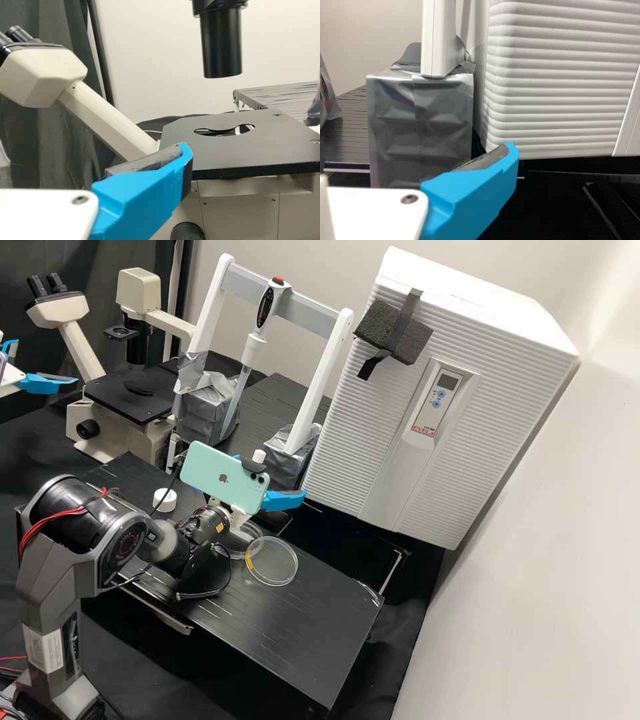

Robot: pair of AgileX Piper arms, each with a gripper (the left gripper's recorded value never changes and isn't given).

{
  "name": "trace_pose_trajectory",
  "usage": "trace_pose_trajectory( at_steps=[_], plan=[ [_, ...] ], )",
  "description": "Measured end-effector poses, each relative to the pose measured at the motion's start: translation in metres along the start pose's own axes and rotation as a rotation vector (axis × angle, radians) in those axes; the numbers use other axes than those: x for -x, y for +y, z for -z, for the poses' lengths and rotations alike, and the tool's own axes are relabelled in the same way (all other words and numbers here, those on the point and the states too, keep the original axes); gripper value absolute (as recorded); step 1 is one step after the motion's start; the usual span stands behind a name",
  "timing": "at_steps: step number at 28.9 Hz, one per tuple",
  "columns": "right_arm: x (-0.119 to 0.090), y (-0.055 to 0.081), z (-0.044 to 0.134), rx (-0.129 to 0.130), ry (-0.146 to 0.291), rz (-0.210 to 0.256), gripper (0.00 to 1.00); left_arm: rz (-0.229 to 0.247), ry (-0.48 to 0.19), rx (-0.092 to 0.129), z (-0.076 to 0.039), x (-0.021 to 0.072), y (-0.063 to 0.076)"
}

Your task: Use the pipette

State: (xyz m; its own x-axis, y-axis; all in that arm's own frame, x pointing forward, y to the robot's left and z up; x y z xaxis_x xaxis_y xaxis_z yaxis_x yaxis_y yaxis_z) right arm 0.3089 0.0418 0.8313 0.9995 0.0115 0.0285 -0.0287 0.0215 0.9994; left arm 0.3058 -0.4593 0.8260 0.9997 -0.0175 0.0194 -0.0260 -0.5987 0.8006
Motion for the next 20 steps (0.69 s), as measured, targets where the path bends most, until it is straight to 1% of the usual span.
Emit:
trace_pose_trajectory(
  at_steps=[10, 13, 14, 16, 17, 18, 20],
  plan=[
    [0.000, 0.000, 0.000, 0.000, 0.000, 0.000, 1.00, 0.000, -0.002, 0.000, -0.001, 0.0000, 0.000],
    [0.000, 0.000, 0.000, 0.000, 0.000, 0.000, 1.00, -0.003, -0.019, 0.001, -0.006, 0.0006, 0.001],
    [0.000, 0.000, 0.000, 0.000, 0.000, 0.000, 1.00, -0.014, -0.035, 0.003, -0.010, 0.0020, 0.004],
    [0.000, 0.000, 0.000, 0.000, 0.000, 0.000, 1.00, -0.032, -0.078, 0.023, -0.021, 0.0050, 0.010],
    [0.000, 0.000, 0.000, 0.000, 0.000, 0.000, 1.00, -0.043, -0.093, 0.040, -0.025, 0.0067, 0.014],
    [0.000, 0.000, 0.000, 0.000, 0.000, 0.000, 1.00, -0.057, -0.124, 0.047, -0.031, 0.0093, 0.019],
    [0.000, 0.000, 0.000, 0.000, 0.000, 0.000, 1.00, -0.093, -0.194, 0.075, -0.046, 0.0170, 0.031]
  ],
)
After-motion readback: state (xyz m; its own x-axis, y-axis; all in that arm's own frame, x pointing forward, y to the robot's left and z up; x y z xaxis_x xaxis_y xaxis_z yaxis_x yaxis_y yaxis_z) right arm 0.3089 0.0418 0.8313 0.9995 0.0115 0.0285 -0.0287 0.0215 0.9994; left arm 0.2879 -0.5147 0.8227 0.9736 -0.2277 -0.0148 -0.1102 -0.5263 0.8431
